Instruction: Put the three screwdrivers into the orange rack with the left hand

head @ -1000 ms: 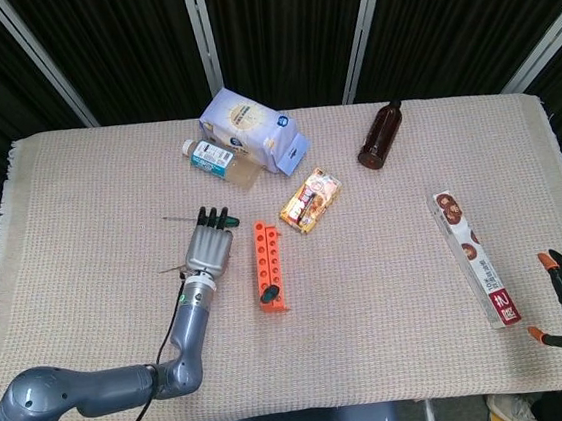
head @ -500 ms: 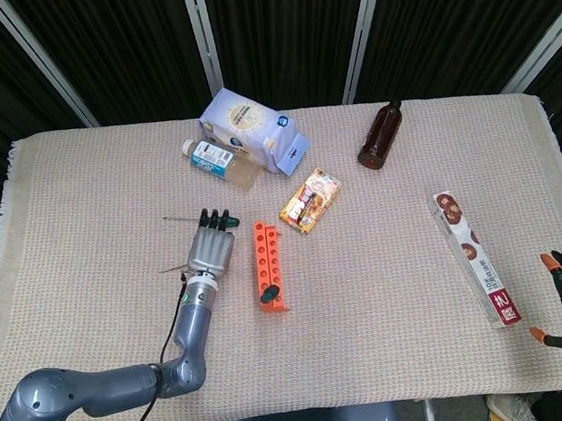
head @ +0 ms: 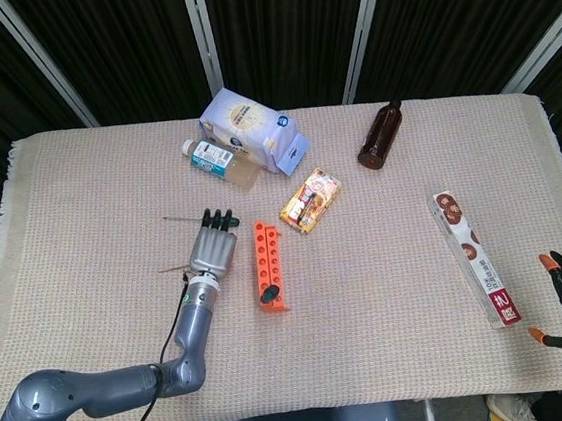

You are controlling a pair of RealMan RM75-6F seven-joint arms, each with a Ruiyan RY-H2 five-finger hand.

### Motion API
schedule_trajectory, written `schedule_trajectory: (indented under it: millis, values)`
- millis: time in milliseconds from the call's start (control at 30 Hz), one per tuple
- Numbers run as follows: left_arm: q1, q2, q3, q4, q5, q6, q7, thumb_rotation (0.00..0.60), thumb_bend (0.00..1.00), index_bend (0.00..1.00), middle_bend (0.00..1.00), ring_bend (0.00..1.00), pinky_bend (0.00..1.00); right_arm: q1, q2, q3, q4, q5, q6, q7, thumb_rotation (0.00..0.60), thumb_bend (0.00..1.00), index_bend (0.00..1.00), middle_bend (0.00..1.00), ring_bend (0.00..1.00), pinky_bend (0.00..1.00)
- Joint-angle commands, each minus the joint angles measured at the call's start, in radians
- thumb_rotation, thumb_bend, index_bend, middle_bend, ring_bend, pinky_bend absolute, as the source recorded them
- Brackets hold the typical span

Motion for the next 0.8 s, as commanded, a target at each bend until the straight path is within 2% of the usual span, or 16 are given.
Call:
schedule_trajectory:
  millis: [33,333,533,667,800]
  values:
    - [0.006,0.001,0.002,-0.003,0.018,0.003,-0.015,0.6,0.38,0.56,0.0,0.0,0.0,0.0,0.0,0.0,0.0,-0.001,0.0,0.0,0.6,0.0,0.03,0.0,0.0,0.03]
    - [0.036,0.046,-0.006,-0.075,0.085,0.02,-0.09,0.6,0.44,0.64,0.04,0.0,0.0,0.0,-0.001,0.0,0.001,-0.004,0.001,0.003,0.6,0.0,0.03,0.0,0.0,0.03]
    - [0.137,0.191,-0.052,-0.264,0.188,0.027,-0.358,0.6,0.45,0.67,0.07,0.0,0.0,0.001,-0.001,0.001,0.004,-0.011,0.005,0.009,0.6,0.0,0.04,0.0,0.0,0.03]
    - [0.22,0.288,-0.1,-0.371,0.256,-0.006,-0.618,0.6,0.47,0.65,0.08,0.0,0.0,0.004,-0.003,0.001,0.008,-0.013,0.0,0.012,0.6,0.0,0.04,0.0,0.0,0.03]
    - [0.284,0.324,-0.115,-0.403,0.374,0.032,-0.802,0.6,0.5,0.64,0.1,0.0,0.0,0.006,-0.005,0.0,0.009,-0.018,-0.001,0.014,0.6,0.0,0.04,0.0,0.0,0.03]
